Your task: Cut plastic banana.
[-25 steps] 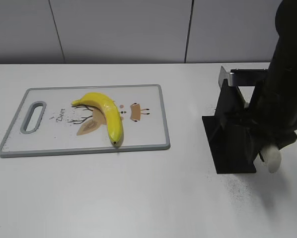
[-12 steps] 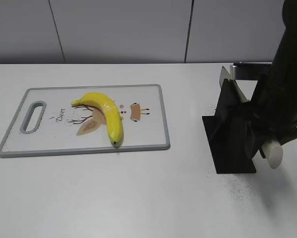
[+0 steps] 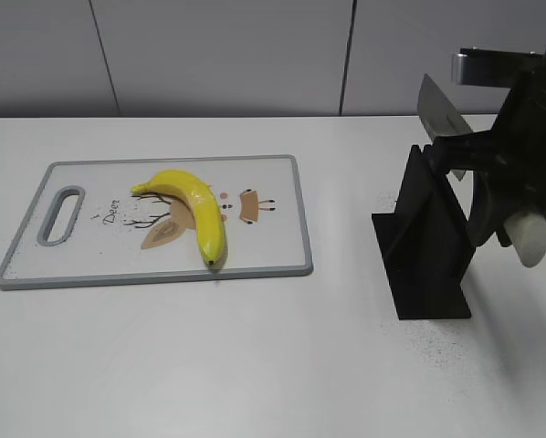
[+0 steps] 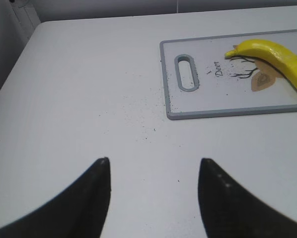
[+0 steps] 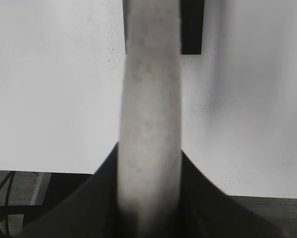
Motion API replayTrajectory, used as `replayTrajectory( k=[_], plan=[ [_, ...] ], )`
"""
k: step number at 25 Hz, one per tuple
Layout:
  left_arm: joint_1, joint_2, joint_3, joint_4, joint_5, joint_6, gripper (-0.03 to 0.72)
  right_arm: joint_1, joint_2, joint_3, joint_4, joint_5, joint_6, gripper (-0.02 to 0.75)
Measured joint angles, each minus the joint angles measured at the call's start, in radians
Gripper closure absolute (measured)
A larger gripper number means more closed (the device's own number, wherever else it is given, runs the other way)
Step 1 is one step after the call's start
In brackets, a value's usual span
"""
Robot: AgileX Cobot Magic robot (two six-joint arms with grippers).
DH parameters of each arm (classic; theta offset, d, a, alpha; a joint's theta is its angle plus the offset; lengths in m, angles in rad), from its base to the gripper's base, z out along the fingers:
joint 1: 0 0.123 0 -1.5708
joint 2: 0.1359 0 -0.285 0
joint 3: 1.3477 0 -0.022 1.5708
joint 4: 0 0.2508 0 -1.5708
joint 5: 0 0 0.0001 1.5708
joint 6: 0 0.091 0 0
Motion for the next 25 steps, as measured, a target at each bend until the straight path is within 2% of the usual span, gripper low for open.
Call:
replayTrajectory(
  k=[4,8,12,16,20,25],
  plan=[
    [0.0,0.0,0.0,0.0,-0.001,0.0,0.143,0.0,-0.025,-0.048,-0.003,0.018,-0.014,0.543],
    [0.0,0.011,-0.008,0.0,-0.014,0.021,0.143,0.0,-0.024,-0.149,-0.031,0.031,-0.162,0.543],
    [0.001,0.134,-0.05,0.0,-0.088,0.068,0.143,0.0,0.04,-0.306,-0.112,0.036,-0.314,0.543],
    [0.001,0.312,-0.082,-0.013,-0.196,0.117,0.143,0.0,0.149,-0.464,-0.131,0.036,-0.496,0.543],
    [0.001,0.505,-0.121,-0.076,-0.285,0.232,0.143,0.0,0.255,-0.59,-0.135,0.036,-0.673,0.543],
    [-0.003,0.772,-0.262,-0.156,-0.317,0.468,0.143,0.0,0.36,-0.691,-0.129,0.036,-0.957,0.543]
  ],
)
